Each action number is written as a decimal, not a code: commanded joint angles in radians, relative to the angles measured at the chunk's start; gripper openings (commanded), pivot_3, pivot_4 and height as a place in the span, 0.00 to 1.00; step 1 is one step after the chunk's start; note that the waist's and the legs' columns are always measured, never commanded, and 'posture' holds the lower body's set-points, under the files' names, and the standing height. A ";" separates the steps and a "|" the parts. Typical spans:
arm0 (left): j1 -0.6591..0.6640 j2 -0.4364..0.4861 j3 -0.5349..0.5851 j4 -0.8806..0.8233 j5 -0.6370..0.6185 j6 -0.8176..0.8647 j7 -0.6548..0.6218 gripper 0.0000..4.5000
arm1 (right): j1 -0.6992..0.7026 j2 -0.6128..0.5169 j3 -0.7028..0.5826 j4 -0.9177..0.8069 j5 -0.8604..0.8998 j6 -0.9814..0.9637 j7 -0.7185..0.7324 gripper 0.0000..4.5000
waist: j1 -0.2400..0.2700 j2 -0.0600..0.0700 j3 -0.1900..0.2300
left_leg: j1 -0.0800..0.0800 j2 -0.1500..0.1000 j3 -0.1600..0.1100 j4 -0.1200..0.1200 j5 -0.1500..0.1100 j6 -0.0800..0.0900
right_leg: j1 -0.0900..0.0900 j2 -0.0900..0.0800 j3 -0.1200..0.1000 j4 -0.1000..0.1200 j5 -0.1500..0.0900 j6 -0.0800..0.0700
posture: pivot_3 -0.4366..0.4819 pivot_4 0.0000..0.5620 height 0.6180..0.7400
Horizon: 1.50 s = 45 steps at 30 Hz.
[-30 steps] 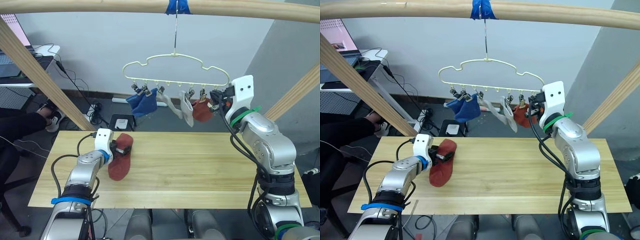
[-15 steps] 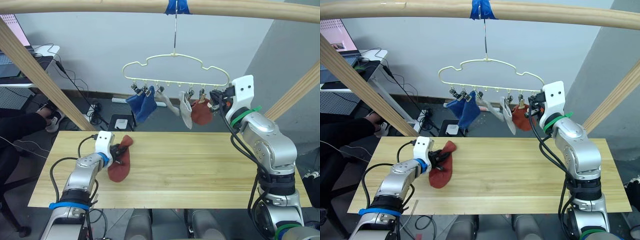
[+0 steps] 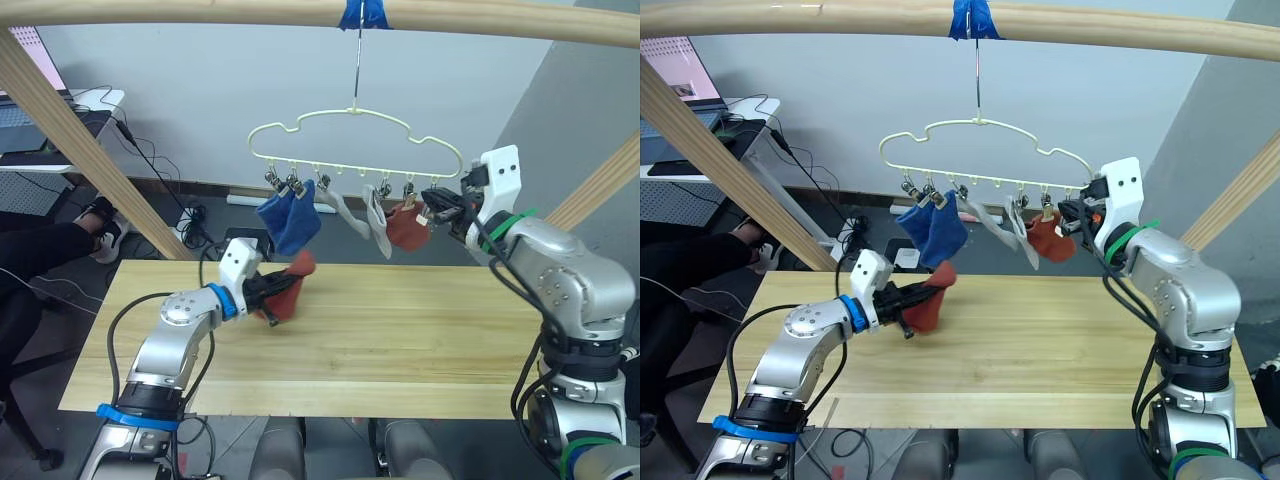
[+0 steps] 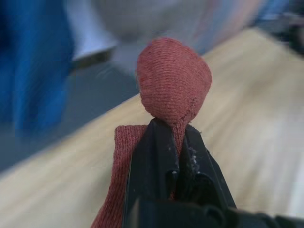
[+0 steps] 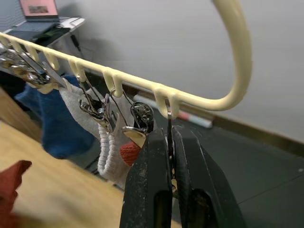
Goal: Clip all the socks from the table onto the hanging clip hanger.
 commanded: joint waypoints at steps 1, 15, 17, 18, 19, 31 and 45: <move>-0.036 -0.042 -0.034 -0.051 -0.009 -0.107 -0.026 0.01 | -0.042 0.006 -0.097 -0.010 0.098 0.158 -0.014 0.00 | 0.000 0.000 0.000 | 0.000 0.000 0.000 0.000 0.000 0.000 | 0.000 0.000 0.000 0.000 0.000 0.000 | 0.43 0.38 1.00; -0.154 -0.277 -0.205 0.086 0.179 -0.259 0.141 0.01 | -0.190 0.182 -0.320 -0.036 0.217 0.490 -0.146 0.00 | -0.013 0.000 0.000 | 0.000 0.000 0.001 0.000 0.000 0.000 | 0.000 0.000 0.001 0.000 0.000 0.000 | 0.39 0.39 1.00; -0.176 -0.296 -0.209 0.112 0.196 -0.273 0.164 0.01 | -0.187 0.191 -0.322 -0.040 0.231 0.490 -0.162 0.00 | -0.014 0.000 0.000 | 0.000 0.000 0.001 0.000 0.000 0.000 | 0.000 0.000 0.001 0.000 0.000 0.000 | 0.39 0.39 1.00; -0.188 -0.306 -0.207 0.124 0.198 -0.279 0.175 0.01 | -0.186 0.194 -0.323 -0.042 0.236 0.490 -0.171 0.00 | -0.014 0.000 0.000 | 0.000 0.000 0.001 0.000 0.000 0.001 | 0.000 0.001 0.001 0.000 0.000 0.000 | 0.39 0.39 1.00; -0.200 -0.315 -0.204 0.136 0.199 -0.285 0.184 0.01 | -0.186 0.196 -0.324 -0.042 0.242 0.490 -0.178 0.00 | -0.015 0.000 0.000 | 0.000 0.000 0.001 0.000 0.000 0.001 | 0.000 0.001 0.001 0.000 0.000 0.000 | 0.39 0.39 1.00; -0.271 -0.337 -0.190 0.226 0.194 -0.330 0.207 0.01 | -0.183 0.202 -0.333 -0.032 0.311 0.490 -0.250 0.00 | -0.020 0.001 0.000 | 0.000 0.000 0.001 0.000 0.000 0.001 | 0.000 0.001 0.001 0.000 0.000 0.000 | 0.38 0.40 1.00; -0.266 -0.365 -0.184 0.206 0.152 -0.356 0.202 0.01 | -0.195 0.214 -0.336 -0.009 0.330 0.490 -0.294 0.00 | -0.022 0.001 0.000 | 0.000 0.000 0.001 0.000 0.000 0.001 | 0.000 0.001 0.001 0.000 0.000 0.000 | 0.39 0.40 1.00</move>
